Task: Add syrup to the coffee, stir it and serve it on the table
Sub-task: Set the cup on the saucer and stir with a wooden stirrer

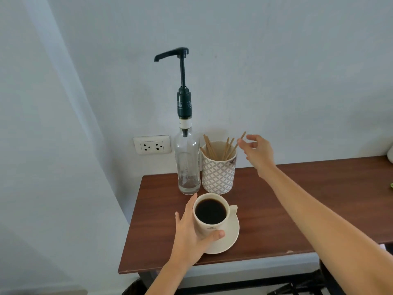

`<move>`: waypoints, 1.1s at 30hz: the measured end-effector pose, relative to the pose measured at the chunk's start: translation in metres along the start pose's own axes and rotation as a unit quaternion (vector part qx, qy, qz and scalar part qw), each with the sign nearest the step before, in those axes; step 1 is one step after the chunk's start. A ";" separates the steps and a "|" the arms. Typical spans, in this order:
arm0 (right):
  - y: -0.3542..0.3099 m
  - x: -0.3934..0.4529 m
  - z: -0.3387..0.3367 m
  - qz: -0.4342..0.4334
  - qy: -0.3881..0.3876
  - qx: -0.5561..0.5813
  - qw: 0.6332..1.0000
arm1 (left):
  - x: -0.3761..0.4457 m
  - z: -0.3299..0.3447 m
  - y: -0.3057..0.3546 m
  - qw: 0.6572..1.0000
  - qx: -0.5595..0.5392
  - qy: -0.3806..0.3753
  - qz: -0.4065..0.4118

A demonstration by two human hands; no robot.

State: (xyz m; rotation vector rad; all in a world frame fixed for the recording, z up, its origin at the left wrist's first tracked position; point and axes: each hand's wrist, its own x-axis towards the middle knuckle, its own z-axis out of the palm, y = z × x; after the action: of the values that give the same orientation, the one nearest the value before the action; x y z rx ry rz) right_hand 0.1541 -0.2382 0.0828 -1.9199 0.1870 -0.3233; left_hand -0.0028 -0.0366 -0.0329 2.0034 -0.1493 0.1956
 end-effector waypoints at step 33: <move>-0.001 -0.142 -0.020 -0.213 -0.231 -0.105 0.944 | -0.004 -0.005 -0.002 0.999 -0.028 -0.014 -0.012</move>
State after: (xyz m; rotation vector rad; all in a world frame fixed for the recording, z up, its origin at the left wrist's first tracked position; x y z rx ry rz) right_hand 0.0124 -0.2159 0.0713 -2.1827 -0.5321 -0.1300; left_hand -0.0071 -0.0313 -0.0331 1.9523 -0.1462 0.1462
